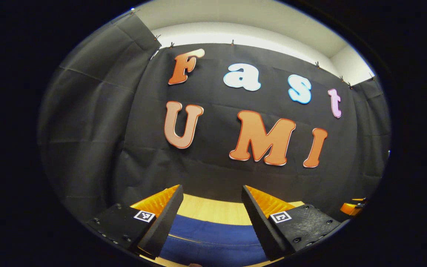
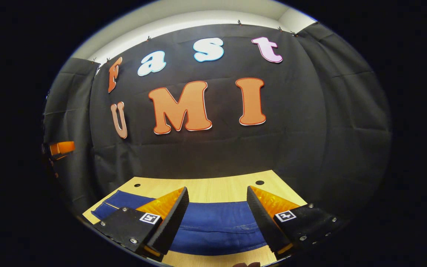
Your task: Grasp the waist and the cuffs of the jeans and fold them to make the two legs overlap; first hold the waist and fold one-third of the jeans toward the cuffs, then hold the cuffs and fold the remaining one-third in the same direction to finish folding.
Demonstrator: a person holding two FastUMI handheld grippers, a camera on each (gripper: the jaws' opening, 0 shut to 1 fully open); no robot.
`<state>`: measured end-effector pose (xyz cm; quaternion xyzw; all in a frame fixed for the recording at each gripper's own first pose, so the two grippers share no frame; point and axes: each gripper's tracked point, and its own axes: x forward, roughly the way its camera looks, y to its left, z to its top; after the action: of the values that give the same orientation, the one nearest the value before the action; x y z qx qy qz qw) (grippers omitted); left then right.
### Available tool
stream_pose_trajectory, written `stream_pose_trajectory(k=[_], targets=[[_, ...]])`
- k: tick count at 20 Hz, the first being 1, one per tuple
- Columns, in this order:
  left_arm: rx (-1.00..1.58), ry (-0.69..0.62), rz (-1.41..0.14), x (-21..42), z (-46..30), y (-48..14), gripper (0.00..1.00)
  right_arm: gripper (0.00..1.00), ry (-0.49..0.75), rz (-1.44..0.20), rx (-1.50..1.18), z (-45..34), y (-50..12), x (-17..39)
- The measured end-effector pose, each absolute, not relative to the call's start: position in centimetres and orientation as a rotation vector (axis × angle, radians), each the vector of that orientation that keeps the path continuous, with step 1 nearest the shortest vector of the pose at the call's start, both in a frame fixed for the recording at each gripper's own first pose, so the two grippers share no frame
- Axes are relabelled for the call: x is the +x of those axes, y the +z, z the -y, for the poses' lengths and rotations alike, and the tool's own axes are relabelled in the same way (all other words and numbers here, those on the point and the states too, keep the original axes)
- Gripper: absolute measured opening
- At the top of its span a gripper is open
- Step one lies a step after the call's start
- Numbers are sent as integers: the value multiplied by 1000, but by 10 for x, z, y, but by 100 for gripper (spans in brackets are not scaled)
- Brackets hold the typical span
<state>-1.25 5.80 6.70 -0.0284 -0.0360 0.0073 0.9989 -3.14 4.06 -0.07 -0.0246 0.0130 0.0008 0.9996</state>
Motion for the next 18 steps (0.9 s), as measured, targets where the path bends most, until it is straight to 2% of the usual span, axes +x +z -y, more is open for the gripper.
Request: stream_pose_trajectory(k=[3,6,8,9,10,13,14,15,16,18], targets=[[-113,-13,122,12,-35,85,94,97,-72,-78,-36,-2,-13,-44],[-155,-89,140,37,2,83,94,97,-164,-63,-7,33,-9,-59],[-129,-102,111,40,1,70,94,100,-209,-27,-42,43,-4,-62],[-100,-91,100,38,-5,65,97,96,-225,-23,-76,44,-2,-60],[-64,-65,101,33,-16,64,94,96,-228,-27,-107,41,-4,-60],[25,2,115,12,-57,57,94,97,-157,-44,-142,11,-5,-41],[55,24,106,5,-71,53,97,100,-128,-53,-141,0,-8,-34],[85,48,97,-3,-85,45,94,96,-99,-61,-142,-12,-10,-27],[109,76,90,-10,-101,38,97,97,-74,-65,-149,-23,-11,-21],[141,128,71,-24,-130,23,94,96,-33,-65,-174,-42,-12,-15]])
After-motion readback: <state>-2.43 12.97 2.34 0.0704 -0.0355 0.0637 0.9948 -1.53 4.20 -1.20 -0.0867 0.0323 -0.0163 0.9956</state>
